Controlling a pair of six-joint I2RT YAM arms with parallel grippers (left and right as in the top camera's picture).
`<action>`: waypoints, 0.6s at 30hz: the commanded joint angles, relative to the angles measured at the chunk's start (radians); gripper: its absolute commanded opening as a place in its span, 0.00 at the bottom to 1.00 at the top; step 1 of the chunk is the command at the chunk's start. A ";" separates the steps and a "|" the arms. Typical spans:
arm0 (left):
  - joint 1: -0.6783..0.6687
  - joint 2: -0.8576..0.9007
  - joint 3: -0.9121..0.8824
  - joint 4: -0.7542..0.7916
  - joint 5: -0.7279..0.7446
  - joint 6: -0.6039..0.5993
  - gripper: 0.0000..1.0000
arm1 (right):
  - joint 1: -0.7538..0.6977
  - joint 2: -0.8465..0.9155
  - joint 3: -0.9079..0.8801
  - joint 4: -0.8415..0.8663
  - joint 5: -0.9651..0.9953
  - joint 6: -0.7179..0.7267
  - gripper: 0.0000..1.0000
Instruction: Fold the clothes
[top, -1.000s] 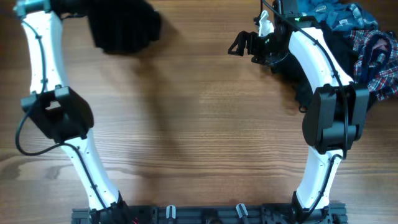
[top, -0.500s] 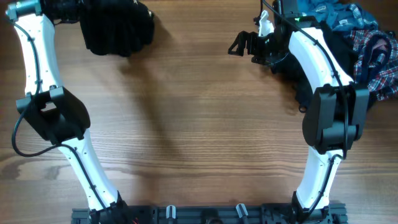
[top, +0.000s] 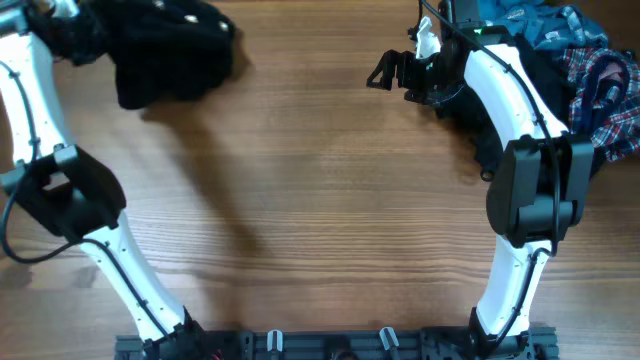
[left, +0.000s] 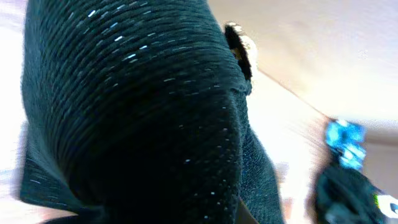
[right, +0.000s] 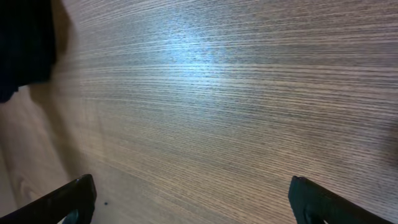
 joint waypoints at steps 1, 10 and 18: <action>0.043 -0.071 0.007 0.004 -0.141 0.039 0.04 | 0.006 -0.002 -0.003 0.005 -0.016 -0.002 1.00; 0.053 -0.071 0.007 -0.013 -0.536 0.039 0.05 | 0.006 -0.002 -0.003 0.005 -0.016 -0.007 1.00; 0.080 -0.071 0.007 -0.013 -0.663 0.039 0.80 | 0.006 -0.002 -0.003 0.002 -0.016 -0.028 1.00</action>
